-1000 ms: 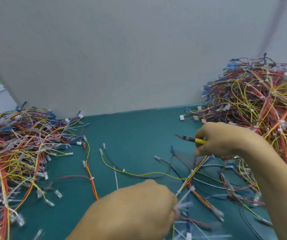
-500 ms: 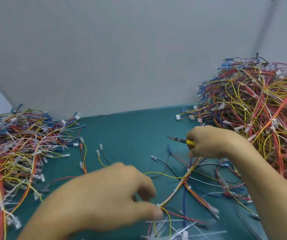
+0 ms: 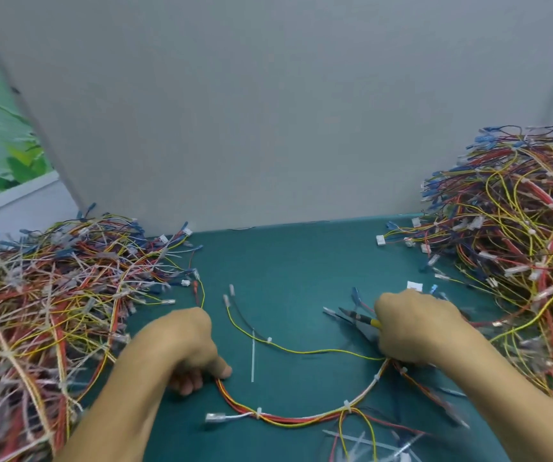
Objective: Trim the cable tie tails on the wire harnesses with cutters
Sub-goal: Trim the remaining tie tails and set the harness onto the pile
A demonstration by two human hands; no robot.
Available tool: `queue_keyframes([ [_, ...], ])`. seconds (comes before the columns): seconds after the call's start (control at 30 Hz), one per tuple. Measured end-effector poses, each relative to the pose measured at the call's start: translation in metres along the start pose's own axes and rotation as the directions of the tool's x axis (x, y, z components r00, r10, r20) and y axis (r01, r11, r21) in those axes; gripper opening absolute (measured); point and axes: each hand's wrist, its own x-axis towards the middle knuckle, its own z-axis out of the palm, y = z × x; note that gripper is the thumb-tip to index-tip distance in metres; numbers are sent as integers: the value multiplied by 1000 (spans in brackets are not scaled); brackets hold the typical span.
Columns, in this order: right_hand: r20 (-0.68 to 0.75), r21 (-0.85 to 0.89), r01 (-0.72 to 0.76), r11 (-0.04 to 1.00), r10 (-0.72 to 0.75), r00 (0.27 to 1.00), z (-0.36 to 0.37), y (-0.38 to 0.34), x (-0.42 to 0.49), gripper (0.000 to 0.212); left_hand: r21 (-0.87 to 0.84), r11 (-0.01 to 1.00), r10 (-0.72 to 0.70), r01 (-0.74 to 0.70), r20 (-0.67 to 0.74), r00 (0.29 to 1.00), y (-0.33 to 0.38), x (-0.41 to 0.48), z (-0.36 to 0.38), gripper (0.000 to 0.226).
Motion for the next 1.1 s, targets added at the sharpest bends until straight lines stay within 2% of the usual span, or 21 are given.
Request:
queue_keyframes([
  [0.1, -113, 109, -45, 993, 58, 992, 7, 0, 9, 9, -16, 1000, 13, -15, -82, 997, 5, 2, 4, 21],
  [0.17, -183, 262, -86, 961, 137, 974, 10, 2, 15, 11, 55, 998, 41, -33, -153, 987, 8, 3, 5, 14],
  [0.23, -231, 458, -97, 884, 224, 947, 8, 7, 19, 13, 90, 994, 75, -56, -214, 974, 6, 3, 2, 12],
  [0.27, -260, 557, -77, 827, 261, 930, 5, 10, 21, 12, 48, 995, 96, -87, -238, 966, 5, 4, -2, 14],
  [0.33, -311, 712, -10, 702, 329, 892, -4, 18, 22, 10, -162, 968, 136, -191, -298, 945, 1, 4, -9, 20],
  [0.4, -302, 844, 79, 530, 349, 887, -15, 25, 21, 9, -433, 849, 139, -303, -371, 918, 0, 0, -17, 18],
  [0.47, -245, 940, 145, 309, 315, 917, -24, 32, 18, 11, -594, 708, 139, -382, -413, 900, -1, -7, -24, 14],
  [0.53, -189, 977, 157, 147, 241, 952, -33, 40, 13, 14, -660, 609, 165, -440, -437, 884, -2, -12, -28, 10],
  [0.63, -178, 984, 178, 14, 151, 972, -41, 44, 8, 15, -731, 423, 211, -535, -495, 843, -3, -14, -30, 8],
  [0.73, -321, 927, 356, -117, 243, 916, -41, 40, 10, 19, -719, 163, 174, -676, -654, 737, -1, -13, -34, 6],
  [0.8, -388, 876, 454, -162, 324, 863, -40, 39, 13, 23, -684, 73, 151, -726, -712, 686, 0, -11, -34, 13],
  [0.9, -396, 871, 472, -134, 376, 838, -35, 36, 19, 32, -677, 70, 138, -733, -721, 679, 6, -6, -28, 19],
  [0.97, -374, 879, 459, -134, 403, 835, -31, 30, 21, 21, -685, 81, 133, -724, -712, 689, 11, -2, -23, 18],
  [1.1, -324, 870, 430, -240, 380, 867, -25, 14, 20, 17, -686, 105, 147, -720, -705, 694, 15, 3, -17, 15],
])
